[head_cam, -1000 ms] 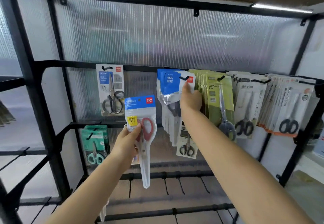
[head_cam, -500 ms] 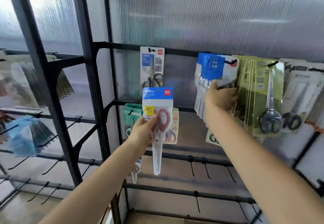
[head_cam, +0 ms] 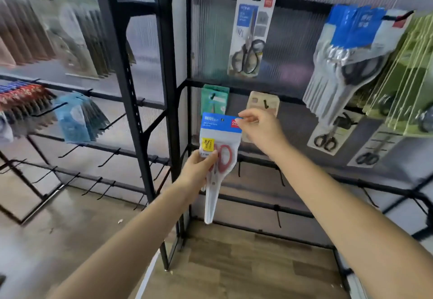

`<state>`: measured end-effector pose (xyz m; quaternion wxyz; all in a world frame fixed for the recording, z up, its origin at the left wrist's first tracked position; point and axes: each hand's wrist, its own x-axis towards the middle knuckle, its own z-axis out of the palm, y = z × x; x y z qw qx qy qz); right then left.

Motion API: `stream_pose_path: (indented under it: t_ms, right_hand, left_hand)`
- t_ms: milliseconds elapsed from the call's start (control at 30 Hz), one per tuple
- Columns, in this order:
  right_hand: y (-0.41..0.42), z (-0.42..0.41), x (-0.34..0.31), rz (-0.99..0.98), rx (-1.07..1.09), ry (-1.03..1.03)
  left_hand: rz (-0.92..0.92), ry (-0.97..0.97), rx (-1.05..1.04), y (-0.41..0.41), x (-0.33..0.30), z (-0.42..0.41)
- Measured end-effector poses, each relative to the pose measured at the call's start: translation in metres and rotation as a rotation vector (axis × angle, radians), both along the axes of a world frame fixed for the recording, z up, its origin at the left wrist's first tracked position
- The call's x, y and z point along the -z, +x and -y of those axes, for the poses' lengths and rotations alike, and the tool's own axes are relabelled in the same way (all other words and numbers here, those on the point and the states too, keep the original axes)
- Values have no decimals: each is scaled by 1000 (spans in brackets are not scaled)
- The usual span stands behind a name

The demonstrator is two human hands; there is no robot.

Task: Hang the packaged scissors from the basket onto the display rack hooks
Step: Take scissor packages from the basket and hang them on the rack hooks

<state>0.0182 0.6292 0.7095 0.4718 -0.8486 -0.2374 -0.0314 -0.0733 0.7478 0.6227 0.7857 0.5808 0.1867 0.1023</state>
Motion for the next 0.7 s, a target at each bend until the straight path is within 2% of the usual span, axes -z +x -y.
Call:
stream_pose_path:
  t_ms: [167,300,467,700]
  right_hand:
    - [-1,-13,62,-96,-70,-114]
    - [11,-24,123,-228,-76,-220]
    - [34,-43,172,-299,-120,-226]
    - [61,-53,245,-369,-122,-200]
  left_hand:
    - [-82,-87,6,-17,64,-2]
    - [-164,-83,-47,-17,109,-4]
    - [-253,-101,-208,1,157,-13]
    - [-411,-33,-274,30,218,-25]
